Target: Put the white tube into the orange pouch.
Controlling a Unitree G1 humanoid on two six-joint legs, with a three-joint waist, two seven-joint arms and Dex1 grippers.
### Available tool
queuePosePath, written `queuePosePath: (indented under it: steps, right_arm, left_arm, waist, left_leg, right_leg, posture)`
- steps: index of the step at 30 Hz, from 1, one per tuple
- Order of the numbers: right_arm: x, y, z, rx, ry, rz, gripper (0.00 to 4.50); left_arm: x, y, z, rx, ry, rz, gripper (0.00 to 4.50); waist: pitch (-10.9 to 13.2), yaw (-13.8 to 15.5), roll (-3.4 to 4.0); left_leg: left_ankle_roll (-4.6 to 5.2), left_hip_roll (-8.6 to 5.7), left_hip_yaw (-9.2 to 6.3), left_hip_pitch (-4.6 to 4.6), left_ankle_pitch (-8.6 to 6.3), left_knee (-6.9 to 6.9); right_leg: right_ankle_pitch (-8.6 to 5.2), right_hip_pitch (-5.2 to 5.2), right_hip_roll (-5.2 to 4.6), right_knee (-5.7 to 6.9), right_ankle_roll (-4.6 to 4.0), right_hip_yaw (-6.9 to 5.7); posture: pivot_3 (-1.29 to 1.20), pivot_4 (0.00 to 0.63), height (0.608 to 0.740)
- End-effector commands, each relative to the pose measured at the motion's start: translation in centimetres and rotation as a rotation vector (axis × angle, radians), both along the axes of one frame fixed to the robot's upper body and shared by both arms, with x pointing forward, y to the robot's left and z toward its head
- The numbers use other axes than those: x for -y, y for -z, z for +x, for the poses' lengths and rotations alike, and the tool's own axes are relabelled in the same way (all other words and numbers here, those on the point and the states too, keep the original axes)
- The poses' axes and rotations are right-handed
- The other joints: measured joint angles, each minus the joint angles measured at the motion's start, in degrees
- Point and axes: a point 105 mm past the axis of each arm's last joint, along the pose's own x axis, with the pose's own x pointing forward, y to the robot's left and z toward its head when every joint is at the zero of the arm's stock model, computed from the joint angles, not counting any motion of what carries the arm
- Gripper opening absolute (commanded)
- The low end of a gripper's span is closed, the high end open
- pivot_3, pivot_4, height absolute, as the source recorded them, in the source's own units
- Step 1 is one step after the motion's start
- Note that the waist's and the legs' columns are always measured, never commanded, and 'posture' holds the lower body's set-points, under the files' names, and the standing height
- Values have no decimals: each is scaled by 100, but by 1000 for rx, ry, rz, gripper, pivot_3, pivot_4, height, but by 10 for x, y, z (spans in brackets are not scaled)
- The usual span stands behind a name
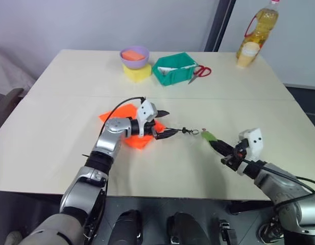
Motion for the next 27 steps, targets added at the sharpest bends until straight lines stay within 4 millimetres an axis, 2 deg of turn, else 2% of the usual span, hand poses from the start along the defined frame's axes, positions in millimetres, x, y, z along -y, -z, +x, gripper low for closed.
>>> queuePosePath:
  steps: [1,3,6,10,14,21,27]
  right_arm:
    - [-2,-10,0,28,-5,44,0]
    - [-4,-10,0,26,-9,55,0]
    - [-7,-10,0,22,-12,56,0]
    - [-11,-8,0,19,-22,52,0]
    - [-14,-9,1,25,-27,50,0]
    - [-16,-12,4,41,-26,48,0]
    - [-16,-13,3,42,-28,36,0]
  left_arm:
    - [4,-7,0,92,14,26,4457]
    - [5,-9,2,154,11,47,4457]
    - [8,-13,5,337,11,120,4457]
    - [10,-16,6,671,20,256,4457]
    - [16,-13,2,841,50,300,4457]
    - [33,9,-11,860,125,318,4457]
    - [37,19,-5,777,67,331,4457]
  waist:
    - [0,0,0]
    - [0,1,0]
    - [0,5,0]
    - [0,10,0]
    - [0,5,0]
    - [0,1,0]
    - [0,-10,0]
  left_leg:
    - [0,0,0,0,0,0]
    - [1,0,0,0,0,2]
    - [2,0,0,0,1,3]
    - [3,-1,1,-2,0,3]
    - [5,-1,2,-2,-1,1]
    - [6,-1,4,-5,-1,1]
    - [5,-1,5,-5,-1,2]
  right_leg:
    - [0,0,0,1,0,0]
    - [0,0,0,2,0,0]
    - [0,-1,0,3,0,0]
    - [1,-3,-1,3,0,0]
    - [1,-5,-1,3,1,1]
    - [1,-10,-2,5,1,0]
    - [1,-11,-2,6,1,0]
  posture:
    - [0,150,737]
    - [0,150,737]
    - [0,150,737]
    - [0,150,737]
    - [0,150,737]
    - [0,150,737]
    - [0,150,737]
